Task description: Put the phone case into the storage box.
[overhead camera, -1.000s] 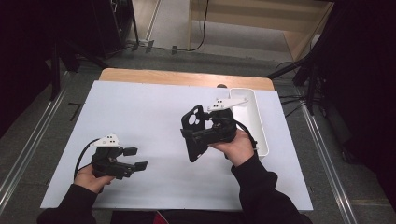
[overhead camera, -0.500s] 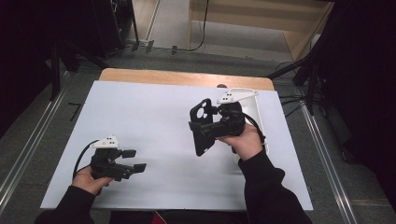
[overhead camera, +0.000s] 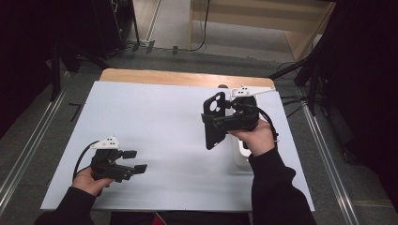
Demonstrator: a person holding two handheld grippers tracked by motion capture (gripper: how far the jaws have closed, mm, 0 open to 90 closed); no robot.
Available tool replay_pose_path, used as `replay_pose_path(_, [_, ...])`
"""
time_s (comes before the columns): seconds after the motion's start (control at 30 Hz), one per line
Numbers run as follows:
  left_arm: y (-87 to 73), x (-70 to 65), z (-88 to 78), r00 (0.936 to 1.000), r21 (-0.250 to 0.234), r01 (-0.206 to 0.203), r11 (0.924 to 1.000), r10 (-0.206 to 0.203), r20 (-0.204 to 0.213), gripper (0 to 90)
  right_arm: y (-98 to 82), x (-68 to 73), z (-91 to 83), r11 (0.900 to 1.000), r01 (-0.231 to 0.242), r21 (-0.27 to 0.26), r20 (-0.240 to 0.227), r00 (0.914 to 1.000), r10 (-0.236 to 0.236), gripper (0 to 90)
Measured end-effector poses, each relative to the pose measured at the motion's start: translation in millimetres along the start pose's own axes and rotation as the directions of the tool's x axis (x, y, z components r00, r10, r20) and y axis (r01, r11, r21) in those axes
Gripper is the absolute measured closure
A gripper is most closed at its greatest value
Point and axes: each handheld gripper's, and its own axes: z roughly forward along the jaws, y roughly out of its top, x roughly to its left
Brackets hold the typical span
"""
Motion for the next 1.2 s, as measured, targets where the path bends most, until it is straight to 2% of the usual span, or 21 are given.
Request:
replay_pose_path(0.33, [0.7, -0.9, -0.2, 1.0000, -0.003, -0.004, 1.0000, 0.004, 0.002, 22.6, 2.3, -15.2, -18.7, 0.999, -0.030, -0.040, 0.058, 0.9978, 0.033, 12.6])
replay_pose_path(0.5, [0.6, -0.9, -0.4, 1.0000, -0.007, 0.000, 1.0000, 0.000, 0.002, 22.5, 3.2, -23.6, -30.5, 0.997, -0.047, -0.066, 0.092, 0.9943, 0.053, 12.7])
replay_pose_path(0.8, [1.4, -1.5, -1.3, 1.0000, -0.002, -0.003, 1.0000, 0.003, -0.003, 22.5, 3.5, -32.9, -41.5, 0.993, -0.070, -0.095, 0.135, 0.9874, 0.082, 12.7])
replay_pose_path(1.03, [1.0, -0.8, -2.8, 1.0000, -0.015, 0.003, 0.9999, -0.003, -0.002, 22.6, 4.7, -43.6, -44.9, 0.987, -0.105, -0.124, 0.195, 0.9724, 0.128, 12.7])
replay_pose_path(1.1, [0.9, -1.5, -3.6, 0.9999, -0.019, 0.003, 0.9998, -0.003, -0.011, 22.6, 4.8, -46.4, -44.2, 0.987, -0.103, -0.122, 0.214, 0.9686, 0.128, 12.7])
replay_pose_path(1.2, [0.8, -1.1, -4.3, 0.9999, -0.014, 0.002, 0.9999, -0.002, -0.012, 22.6, 5.0, -53.5, -42.6, 0.985, -0.121, -0.124, 0.245, 0.9579, 0.149, 12.7])
